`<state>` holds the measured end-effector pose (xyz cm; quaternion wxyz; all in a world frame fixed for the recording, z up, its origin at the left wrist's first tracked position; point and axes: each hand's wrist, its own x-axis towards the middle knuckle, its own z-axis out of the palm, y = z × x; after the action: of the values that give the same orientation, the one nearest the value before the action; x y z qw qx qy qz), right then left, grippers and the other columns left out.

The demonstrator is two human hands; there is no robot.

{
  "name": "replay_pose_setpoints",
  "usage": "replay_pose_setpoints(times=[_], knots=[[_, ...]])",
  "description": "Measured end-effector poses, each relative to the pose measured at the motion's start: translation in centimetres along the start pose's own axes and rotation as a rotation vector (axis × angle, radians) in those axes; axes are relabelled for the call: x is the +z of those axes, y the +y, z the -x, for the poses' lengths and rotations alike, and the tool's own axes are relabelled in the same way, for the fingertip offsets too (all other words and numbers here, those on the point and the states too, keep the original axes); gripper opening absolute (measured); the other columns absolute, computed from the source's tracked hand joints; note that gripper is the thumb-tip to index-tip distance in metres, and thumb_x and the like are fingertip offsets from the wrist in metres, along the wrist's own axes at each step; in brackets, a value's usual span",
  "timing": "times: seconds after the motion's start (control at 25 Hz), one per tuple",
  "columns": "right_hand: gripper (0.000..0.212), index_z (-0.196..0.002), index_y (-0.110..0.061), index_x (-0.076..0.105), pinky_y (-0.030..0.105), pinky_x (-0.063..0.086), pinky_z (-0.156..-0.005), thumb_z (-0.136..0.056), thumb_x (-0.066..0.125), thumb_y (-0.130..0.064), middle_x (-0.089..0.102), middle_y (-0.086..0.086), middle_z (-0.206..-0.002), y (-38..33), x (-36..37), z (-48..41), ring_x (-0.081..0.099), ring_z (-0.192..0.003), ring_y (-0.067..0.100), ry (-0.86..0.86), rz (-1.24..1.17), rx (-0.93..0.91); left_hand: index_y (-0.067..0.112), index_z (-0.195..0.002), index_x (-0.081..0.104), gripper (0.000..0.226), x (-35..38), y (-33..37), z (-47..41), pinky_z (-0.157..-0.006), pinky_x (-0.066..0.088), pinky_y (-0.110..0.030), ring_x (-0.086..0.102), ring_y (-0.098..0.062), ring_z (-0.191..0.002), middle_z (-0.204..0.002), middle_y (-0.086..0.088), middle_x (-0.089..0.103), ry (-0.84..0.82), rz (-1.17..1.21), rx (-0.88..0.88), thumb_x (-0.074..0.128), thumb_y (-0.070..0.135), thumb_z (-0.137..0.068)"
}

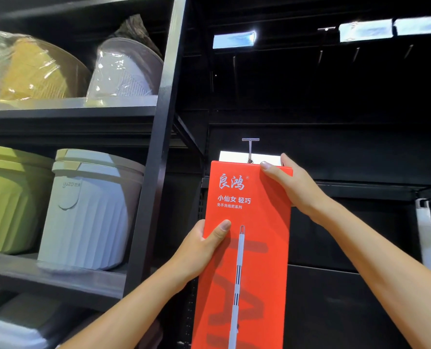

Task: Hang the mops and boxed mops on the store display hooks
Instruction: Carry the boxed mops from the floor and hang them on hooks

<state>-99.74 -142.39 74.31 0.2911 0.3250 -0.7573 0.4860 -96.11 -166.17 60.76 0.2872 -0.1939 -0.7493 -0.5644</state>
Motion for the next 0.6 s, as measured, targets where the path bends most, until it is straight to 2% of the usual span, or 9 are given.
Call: replay_pose_setpoints(times=[0.08,0.2,0.24,0.32,0.4,0.44,0.52,0.56,0.6], knots=[[0.097,-0.126,-0.030,0.039,0.039,0.059,-0.077,-0.060,0.066,-0.096,0.054,-0.004,-0.137,0.4,0.2,-0.2,0.062,-0.129,0.026,-0.001,0.002,0.014,0.037,-0.127,0.063,0.091,0.1,-0.4,-0.1,-0.095,0.062,-0.041,0.076,-0.007,-0.100,-0.115,0.013,0.076,0.002,0.003,-0.003,0.056,0.100,-0.061],[0.119,-0.155,-0.029,0.031,0.046,0.061,-0.089,-0.062,0.065,-0.095,0.053,-0.004,-0.149,0.9,0.6,-0.2,0.062,-0.129,0.022,0.004,0.013,0.036,0.037,-0.128,0.063,0.091,0.3,-1.1,-0.2,-0.097,0.061,-0.041,0.075,-0.006,-0.103,-0.117,0.014,0.076,-0.001,0.011,-0.006,0.056,0.099,-0.062],[0.120,-0.155,-0.028,0.030,0.049,0.060,-0.094,-0.062,0.066,-0.095,0.053,-0.003,-0.150,1.4,0.7,-0.3,0.061,-0.130,0.023,0.003,0.016,0.040,0.038,-0.128,0.063,0.091,0.4,-1.3,-0.3,-0.098,0.060,-0.040,0.074,-0.004,-0.104,-0.118,0.015,0.076,-0.005,0.012,-0.007,0.056,0.099,-0.062],[0.109,-0.143,-0.033,0.036,0.054,0.055,-0.103,-0.059,0.066,-0.097,0.051,-0.006,-0.147,2.0,0.8,-0.5,0.057,-0.131,0.022,-0.004,0.027,0.043,0.038,-0.129,0.062,0.094,0.5,-1.8,-0.4,-0.100,0.059,-0.039,0.073,-0.003,-0.106,-0.120,0.016,0.075,-0.001,0.011,-0.009,0.056,0.100,-0.060],[0.112,-0.149,-0.038,0.033,0.057,0.053,-0.106,-0.059,0.065,-0.097,0.046,-0.004,-0.157,2.3,0.9,-0.6,0.055,-0.138,0.024,0.000,0.037,0.040,0.038,-0.128,0.063,0.095,0.5,-2.0,-0.5,-0.101,0.058,-0.038,0.073,-0.002,-0.108,-0.120,0.016,0.075,0.004,0.009,-0.004,0.056,0.101,-0.059],[0.114,-0.150,-0.037,0.033,0.055,0.052,-0.107,-0.059,0.064,-0.098,0.046,-0.005,-0.157,2.3,0.9,-0.5,0.053,-0.140,0.024,0.001,0.050,0.037,0.037,-0.128,0.063,0.095,0.6,-2.1,-0.6,-0.100,0.058,-0.037,0.073,-0.003,-0.107,-0.120,0.016,0.075,0.001,0.012,0.002,0.056,0.101,-0.058],[0.100,-0.135,-0.035,0.039,0.049,0.051,-0.107,-0.061,0.060,-0.099,0.049,-0.010,-0.142,2.1,0.9,-0.2,0.054,-0.136,0.021,0.002,0.103,0.018,0.036,-0.125,0.065,0.094,0.9,-2.3,-0.5,-0.096,0.060,-0.035,0.074,-0.005,-0.104,-0.118,0.013,0.076,0.010,0.037,0.012,0.058,0.100,-0.057],[0.098,-0.131,-0.032,0.040,0.045,0.051,-0.105,-0.063,0.057,-0.100,0.047,-0.010,-0.141,2.0,0.9,0.0,0.053,-0.133,0.018,0.003,0.140,0.007,0.036,-0.121,0.067,0.090,1.0,-2.3,-0.3,-0.093,0.061,-0.034,0.075,-0.006,-0.102,-0.115,0.012,0.077,0.030,0.052,0.012,0.060,0.098,-0.057],[0.105,-0.140,-0.029,0.040,0.044,0.053,-0.103,-0.064,0.054,-0.100,0.046,-0.010,-0.151,2.0,0.9,0.3,0.053,-0.133,0.017,0.005,0.182,0.008,0.036,-0.117,0.069,0.083,1.2,-2.3,-0.1,-0.091,0.061,-0.034,0.076,-0.007,-0.099,-0.112,0.011,0.078,0.054,0.064,0.012,0.062,0.095,-0.058]])
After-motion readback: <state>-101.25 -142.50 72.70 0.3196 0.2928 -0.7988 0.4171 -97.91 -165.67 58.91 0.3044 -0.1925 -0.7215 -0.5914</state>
